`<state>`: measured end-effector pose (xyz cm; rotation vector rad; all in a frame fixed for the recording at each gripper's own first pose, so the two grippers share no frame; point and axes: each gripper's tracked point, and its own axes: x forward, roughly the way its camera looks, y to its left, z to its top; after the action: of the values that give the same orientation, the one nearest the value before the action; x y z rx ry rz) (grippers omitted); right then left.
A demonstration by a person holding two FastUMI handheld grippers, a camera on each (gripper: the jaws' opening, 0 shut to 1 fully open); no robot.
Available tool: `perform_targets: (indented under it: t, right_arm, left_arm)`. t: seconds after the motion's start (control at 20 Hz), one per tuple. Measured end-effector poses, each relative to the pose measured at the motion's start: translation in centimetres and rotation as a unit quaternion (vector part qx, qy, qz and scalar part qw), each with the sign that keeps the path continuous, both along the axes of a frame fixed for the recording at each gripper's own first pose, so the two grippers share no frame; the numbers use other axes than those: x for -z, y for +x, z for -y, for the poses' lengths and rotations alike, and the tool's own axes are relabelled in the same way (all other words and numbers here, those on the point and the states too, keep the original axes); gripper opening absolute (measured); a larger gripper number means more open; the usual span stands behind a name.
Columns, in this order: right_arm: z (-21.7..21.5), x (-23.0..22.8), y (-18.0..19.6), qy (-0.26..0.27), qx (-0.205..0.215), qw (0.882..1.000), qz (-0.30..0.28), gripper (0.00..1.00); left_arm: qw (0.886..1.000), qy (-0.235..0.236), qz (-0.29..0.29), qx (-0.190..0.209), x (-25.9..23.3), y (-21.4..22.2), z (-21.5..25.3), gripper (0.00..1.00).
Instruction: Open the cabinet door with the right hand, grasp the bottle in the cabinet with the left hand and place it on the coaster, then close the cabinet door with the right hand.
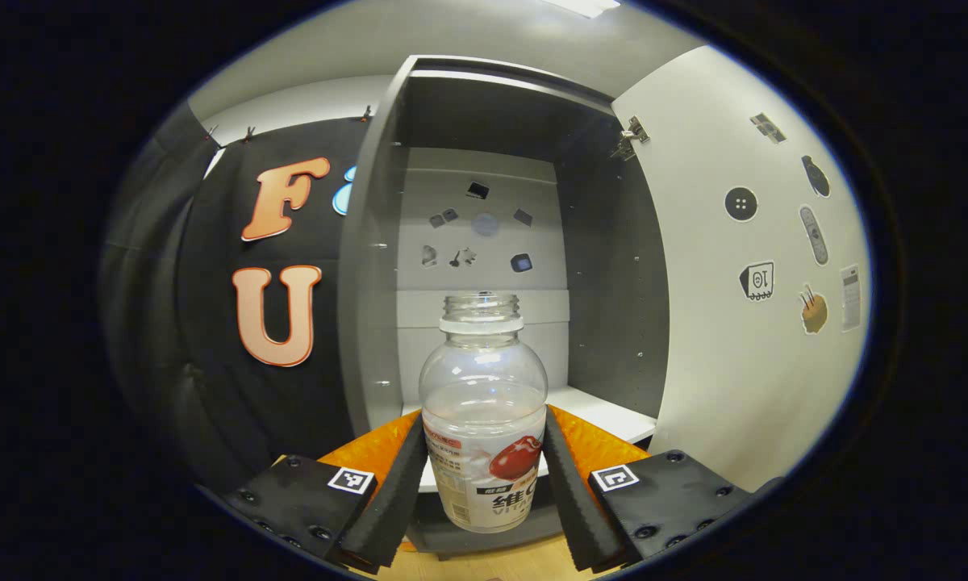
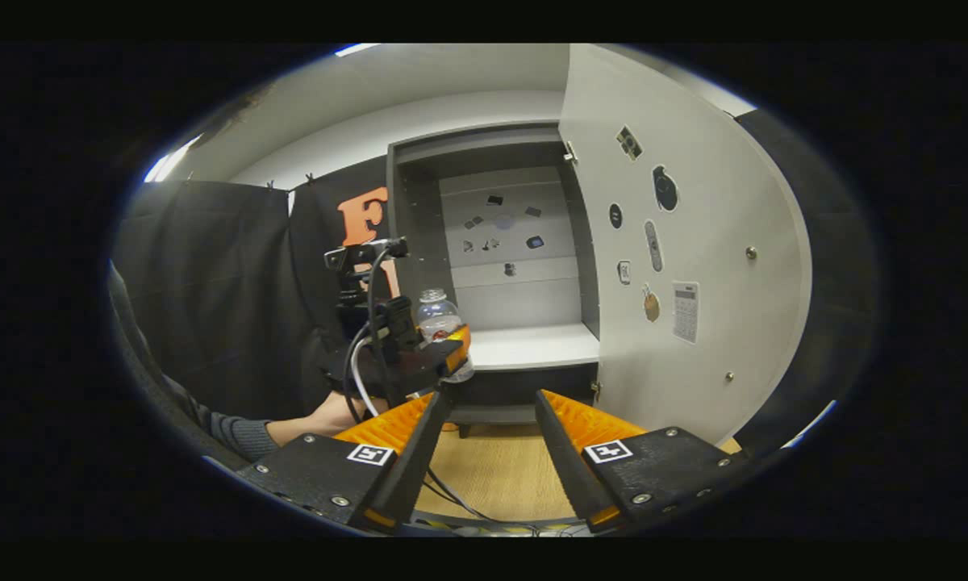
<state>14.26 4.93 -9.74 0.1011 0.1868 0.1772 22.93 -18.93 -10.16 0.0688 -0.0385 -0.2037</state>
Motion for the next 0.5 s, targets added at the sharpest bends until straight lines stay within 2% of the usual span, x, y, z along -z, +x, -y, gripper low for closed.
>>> perform_targets:
  t: [0.05,0.1,0.5]
  right_arm:
    - [0.0,0.2,-0.3,-0.003,-0.002,1.000,-0.003,0.76]
    - [-0.1,0.5,-0.7,-0.003,-0.006,1.000,-0.005,0.71]
    - [-0.6,3.5,-2.1,0.008,-0.022,0.999,-0.047,0.72]
  left_arm:
    - [1.000,0.000,0.002,-0.007,0.5,-1.2,-0.9,0.83]
    - [1.000,0.001,-0.002,-0.013,1.4,-2.3,-1.6,0.83]
    - [0.997,0.029,-0.040,-0.061,11.0,-9.2,-7.2,0.83]
